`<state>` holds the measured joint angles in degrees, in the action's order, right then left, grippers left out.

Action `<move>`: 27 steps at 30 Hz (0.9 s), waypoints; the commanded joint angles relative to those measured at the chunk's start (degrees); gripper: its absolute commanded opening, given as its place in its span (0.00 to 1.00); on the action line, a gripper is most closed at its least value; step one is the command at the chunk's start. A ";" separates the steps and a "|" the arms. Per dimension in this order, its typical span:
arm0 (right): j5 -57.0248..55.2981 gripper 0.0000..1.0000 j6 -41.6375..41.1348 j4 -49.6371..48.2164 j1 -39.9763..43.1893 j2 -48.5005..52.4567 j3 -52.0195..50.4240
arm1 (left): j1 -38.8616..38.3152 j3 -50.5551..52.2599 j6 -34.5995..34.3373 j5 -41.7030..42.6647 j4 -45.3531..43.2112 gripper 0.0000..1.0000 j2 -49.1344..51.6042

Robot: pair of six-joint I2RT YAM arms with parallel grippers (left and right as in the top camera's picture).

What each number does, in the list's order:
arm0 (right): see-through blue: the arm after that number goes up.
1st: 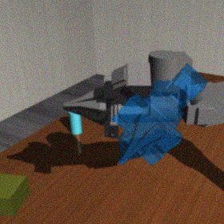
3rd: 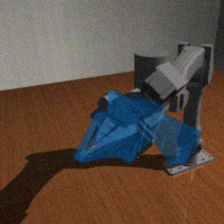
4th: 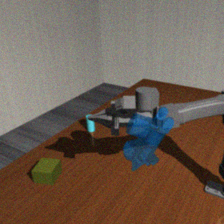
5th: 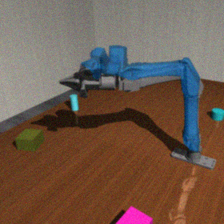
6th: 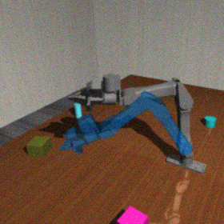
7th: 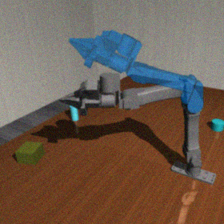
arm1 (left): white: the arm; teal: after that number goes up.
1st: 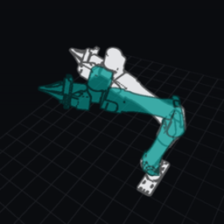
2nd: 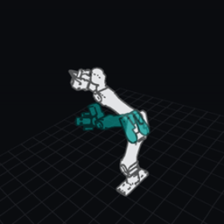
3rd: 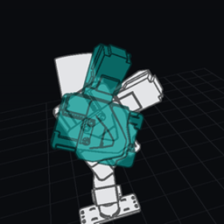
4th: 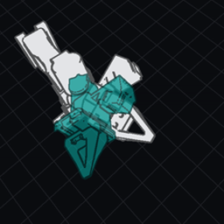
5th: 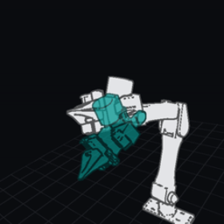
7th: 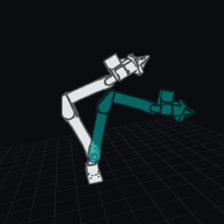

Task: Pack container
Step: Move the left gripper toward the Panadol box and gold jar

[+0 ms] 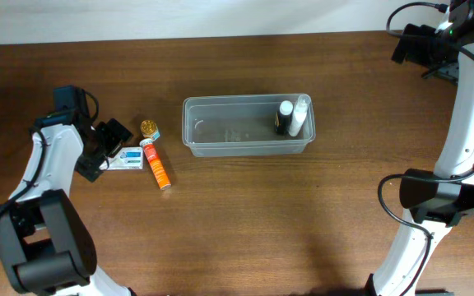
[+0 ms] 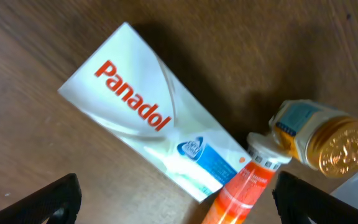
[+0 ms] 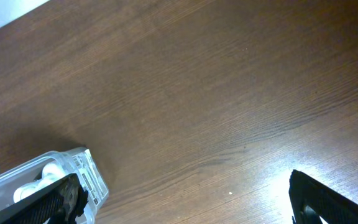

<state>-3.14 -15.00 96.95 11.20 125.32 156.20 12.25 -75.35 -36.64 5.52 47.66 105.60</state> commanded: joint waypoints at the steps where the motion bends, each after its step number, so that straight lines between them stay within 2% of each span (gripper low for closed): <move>1: 0.09 0.98 -0.46 0.17 -0.24 -0.66 0.57 | 0.31 -0.79 -1.75 1.16 -0.83 1.00 2.16; 5: 0.09 0.98 -0.46 0.17 -0.24 -0.66 0.57 | 0.28 -0.81 -0.92 2.47 -2.03 0.99 3.19; 8: 0.09 0.98 -0.48 0.17 -0.24 -0.66 0.57 | 0.28 -3.06 4.55 2.71 -1.64 0.99 3.19; 14: 0.09 0.98 -0.48 0.17 -0.24 -0.66 0.55 | 0.28 -14.51 26.86 4.35 4.83 0.99 3.19; 17: 0.09 0.98 -0.46 0.17 -0.24 -0.66 0.57 | 0.22 -18.25 35.69 4.37 6.95 0.99 3.19; 21: 0.09 0.98 -0.46 0.17 -0.24 -0.66 0.57 | -0.57 -19.10 47.58 4.35 7.72 0.99 3.26; 27: 0.09 0.98 -0.46 0.17 -0.24 -0.66 0.57 | -3.17 -19.08 61.07 4.11 8.61 0.99 3.37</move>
<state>-3.11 -15.03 96.97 11.20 125.29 156.20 10.87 -93.97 11.40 9.02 56.23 108.88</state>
